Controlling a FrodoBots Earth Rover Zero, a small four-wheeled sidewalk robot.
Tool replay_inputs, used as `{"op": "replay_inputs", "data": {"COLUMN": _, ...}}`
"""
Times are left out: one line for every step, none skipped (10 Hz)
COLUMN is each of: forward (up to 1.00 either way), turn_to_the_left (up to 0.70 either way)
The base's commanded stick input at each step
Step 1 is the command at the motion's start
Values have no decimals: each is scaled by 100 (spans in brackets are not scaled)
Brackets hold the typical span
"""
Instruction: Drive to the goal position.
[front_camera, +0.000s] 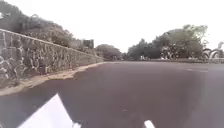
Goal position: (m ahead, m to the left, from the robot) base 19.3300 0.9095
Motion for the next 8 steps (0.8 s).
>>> {"op": "replay_inputs", "data": {"forward": 50, "turn_to_the_left": 0}}
{"op": "replay_inputs", "data": {"forward": 50, "turn_to_the_left": 0}}
{"op": "replay_inputs", "data": {"forward": 50, "turn_to_the_left": 0}}
{"op": "replay_inputs", "data": {"forward": 50, "turn_to_the_left": 0}}
{"op": "replay_inputs", "data": {"forward": 50, "turn_to_the_left": 0}}
{"op": "replay_inputs", "data": {"forward": 50, "turn_to_the_left": 0}}
{"op": "replay_inputs", "data": {"forward": 50, "turn_to_the_left": 0}}
{"op": "replay_inputs", "data": {"forward": 50, "turn_to_the_left": 0}}
